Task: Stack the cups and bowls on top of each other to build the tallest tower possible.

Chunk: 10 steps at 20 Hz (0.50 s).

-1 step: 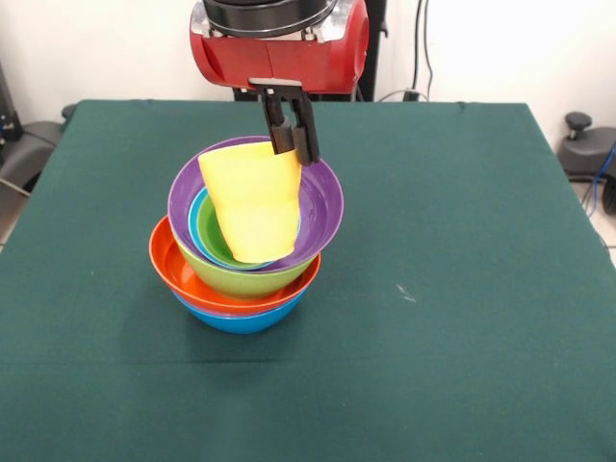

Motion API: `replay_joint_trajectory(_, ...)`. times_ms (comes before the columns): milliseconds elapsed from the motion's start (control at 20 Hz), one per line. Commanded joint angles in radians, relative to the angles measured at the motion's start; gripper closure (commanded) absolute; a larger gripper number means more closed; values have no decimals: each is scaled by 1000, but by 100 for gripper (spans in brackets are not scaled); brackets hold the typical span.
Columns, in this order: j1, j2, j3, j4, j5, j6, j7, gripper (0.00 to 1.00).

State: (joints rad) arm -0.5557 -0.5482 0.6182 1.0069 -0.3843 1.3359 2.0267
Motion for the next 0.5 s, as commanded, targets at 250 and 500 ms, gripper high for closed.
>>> replay_joint_trajectory(250,-6,7,-28,5,-66,41,-219,100)
replay_joint_trajectory(500,-4,7,-33,-1,-77,46,-223,100)
